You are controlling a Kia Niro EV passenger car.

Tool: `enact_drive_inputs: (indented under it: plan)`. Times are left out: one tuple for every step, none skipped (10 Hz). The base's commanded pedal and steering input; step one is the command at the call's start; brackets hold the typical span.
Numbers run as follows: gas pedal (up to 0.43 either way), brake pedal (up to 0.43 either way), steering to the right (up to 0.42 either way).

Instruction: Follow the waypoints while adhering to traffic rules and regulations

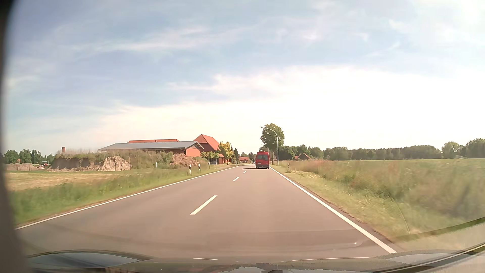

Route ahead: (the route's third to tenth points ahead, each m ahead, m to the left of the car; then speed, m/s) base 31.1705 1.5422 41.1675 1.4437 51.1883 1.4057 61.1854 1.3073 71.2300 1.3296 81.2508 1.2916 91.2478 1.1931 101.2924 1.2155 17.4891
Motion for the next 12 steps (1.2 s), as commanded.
enact_drive_inputs:
  plan:
    - [0.189, 0.000, -0.002]
    - [0.189, 0.000, -0.002]
    - [0.177, 0.000, -0.001]
    - [0.177, 0.000, -0.001]
    - [0.177, 0.000, -0.001]
    - [0.169, 0.000, 0.000]
    - [0.169, 0.000, 0.000]
    - [0.169, 0.000, 0.001]
    - [0.169, 0.000, 0.000]
    - [0.169, 0.000, 0.000]
    - [0.169, 0.000, -0.001]
    - [0.169, 0.000, -0.001]
